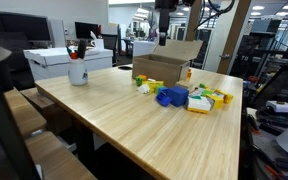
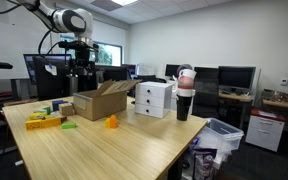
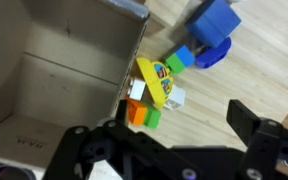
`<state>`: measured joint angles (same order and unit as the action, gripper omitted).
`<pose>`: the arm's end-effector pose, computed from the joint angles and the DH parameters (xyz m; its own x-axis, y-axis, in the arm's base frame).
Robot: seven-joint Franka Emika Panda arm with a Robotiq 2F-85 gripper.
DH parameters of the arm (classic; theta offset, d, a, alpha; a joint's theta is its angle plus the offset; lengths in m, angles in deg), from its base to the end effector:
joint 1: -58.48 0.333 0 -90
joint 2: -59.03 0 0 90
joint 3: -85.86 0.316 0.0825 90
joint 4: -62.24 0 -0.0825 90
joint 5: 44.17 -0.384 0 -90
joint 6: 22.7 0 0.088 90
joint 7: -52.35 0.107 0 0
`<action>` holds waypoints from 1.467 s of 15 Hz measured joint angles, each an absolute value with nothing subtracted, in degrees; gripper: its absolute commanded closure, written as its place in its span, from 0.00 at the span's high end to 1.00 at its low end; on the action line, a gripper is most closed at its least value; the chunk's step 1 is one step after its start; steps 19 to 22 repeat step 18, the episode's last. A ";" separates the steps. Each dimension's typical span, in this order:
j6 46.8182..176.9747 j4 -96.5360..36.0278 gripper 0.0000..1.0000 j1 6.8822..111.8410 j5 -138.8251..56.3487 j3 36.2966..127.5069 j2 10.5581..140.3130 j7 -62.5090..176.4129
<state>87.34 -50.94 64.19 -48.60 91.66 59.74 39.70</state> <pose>0.5395 0.1152 0.4554 0.9218 0.3842 -0.0507 0.3794 -0.9213 -0.0850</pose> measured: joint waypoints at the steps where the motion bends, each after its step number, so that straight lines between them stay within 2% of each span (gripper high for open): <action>1: 85.91 -51.87 1.00 64.24 -49.11 91.74 59.47 38.90; 4: 81.95 -55.18 1.00 64.97 -50.46 92.25 58.48 34.02; 13: 88.06 -66.84 1.00 65.42 -50.42 91.97 49.15 38.06; 22: 88.06 -67.59 1.00 65.44 -50.43 91.91 48.41 38.07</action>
